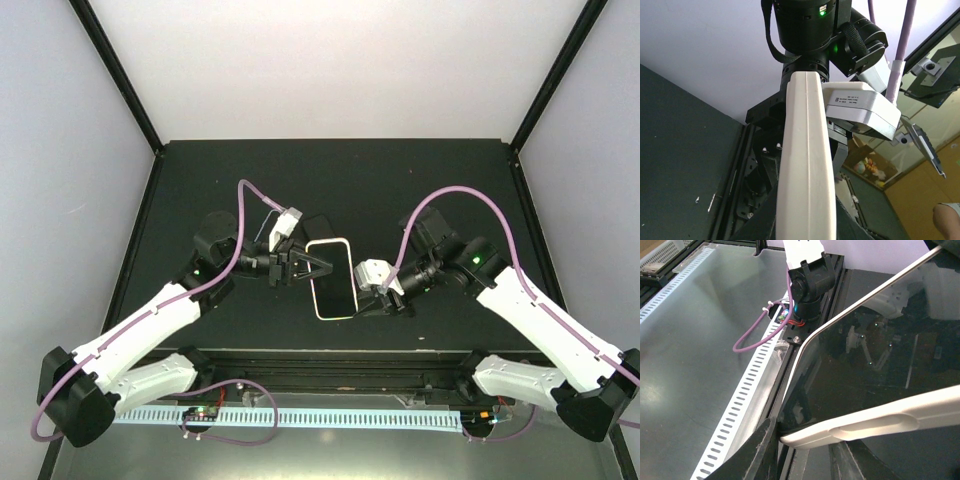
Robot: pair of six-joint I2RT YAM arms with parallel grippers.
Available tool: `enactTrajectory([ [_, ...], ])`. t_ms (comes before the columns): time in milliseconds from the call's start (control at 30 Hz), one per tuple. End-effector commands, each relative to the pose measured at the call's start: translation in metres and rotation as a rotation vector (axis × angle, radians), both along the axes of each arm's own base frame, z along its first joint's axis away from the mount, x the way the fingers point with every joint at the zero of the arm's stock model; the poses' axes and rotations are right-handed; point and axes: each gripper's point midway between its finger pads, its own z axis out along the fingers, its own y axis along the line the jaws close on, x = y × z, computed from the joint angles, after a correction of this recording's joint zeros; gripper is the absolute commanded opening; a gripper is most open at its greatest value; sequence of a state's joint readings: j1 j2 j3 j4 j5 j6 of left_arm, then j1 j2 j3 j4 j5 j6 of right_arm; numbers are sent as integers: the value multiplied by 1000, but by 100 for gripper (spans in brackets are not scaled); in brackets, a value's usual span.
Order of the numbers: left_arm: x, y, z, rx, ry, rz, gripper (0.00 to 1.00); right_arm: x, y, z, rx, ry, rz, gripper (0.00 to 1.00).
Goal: Take the phone out of the phone case
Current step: Remove the phone case from the phone.
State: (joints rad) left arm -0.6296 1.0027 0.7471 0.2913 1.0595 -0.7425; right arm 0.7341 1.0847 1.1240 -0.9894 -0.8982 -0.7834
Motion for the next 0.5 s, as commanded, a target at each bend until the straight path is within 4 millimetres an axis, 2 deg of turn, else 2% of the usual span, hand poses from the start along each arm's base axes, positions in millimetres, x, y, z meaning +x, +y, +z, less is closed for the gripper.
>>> enactTrajectory([
  [0,-8,3,26,-58,21,-36,2,10,-2,1,-6,-153,10,27],
  [300,-13,6,36,-76,51,-47,2,13,-2,-4,-14,-194,29,28],
  [467,-8,4,31,-51,98,-27,1,19,-1,-8,-20,-224,10,30],
])
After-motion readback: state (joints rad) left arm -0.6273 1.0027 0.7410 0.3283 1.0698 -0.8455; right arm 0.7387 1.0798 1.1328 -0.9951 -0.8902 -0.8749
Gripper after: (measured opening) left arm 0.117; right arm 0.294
